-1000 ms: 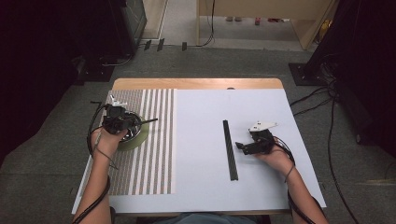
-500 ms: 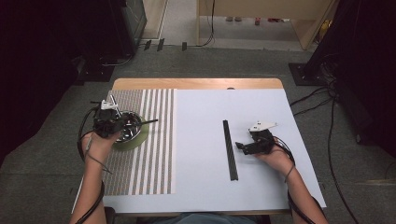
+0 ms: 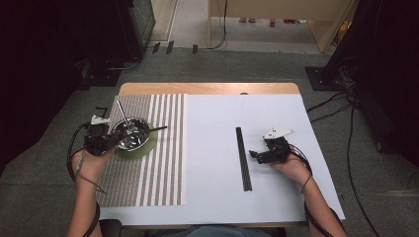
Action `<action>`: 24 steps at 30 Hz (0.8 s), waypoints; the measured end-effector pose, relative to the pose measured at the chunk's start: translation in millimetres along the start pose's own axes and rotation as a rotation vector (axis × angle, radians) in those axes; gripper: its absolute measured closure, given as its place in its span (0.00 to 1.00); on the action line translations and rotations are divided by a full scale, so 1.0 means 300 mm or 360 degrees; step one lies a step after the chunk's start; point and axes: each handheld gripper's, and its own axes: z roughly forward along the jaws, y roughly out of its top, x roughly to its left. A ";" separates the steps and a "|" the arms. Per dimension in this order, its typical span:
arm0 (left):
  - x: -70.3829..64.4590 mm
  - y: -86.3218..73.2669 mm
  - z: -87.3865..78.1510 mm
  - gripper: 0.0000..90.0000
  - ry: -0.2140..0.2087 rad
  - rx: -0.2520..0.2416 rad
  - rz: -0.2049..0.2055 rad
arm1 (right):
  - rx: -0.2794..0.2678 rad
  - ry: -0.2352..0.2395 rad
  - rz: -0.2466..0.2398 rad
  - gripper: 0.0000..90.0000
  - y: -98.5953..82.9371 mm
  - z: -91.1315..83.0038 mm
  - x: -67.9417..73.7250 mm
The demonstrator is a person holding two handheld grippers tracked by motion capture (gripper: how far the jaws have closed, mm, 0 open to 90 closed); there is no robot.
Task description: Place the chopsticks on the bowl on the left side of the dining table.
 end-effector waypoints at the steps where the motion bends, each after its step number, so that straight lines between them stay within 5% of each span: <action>1: 0.006 -0.009 -0.002 0.98 0.0009 0.0013 -0.0001 | -0.0001 -0.0002 -0.0002 0.15 0.000 0.000 0.000; 24: 0.025 -0.021 0.011 0.92 0.0014 0.0013 -0.0043 | 0.0000 0.0000 0.0000 0.15 0.000 0.000 0.000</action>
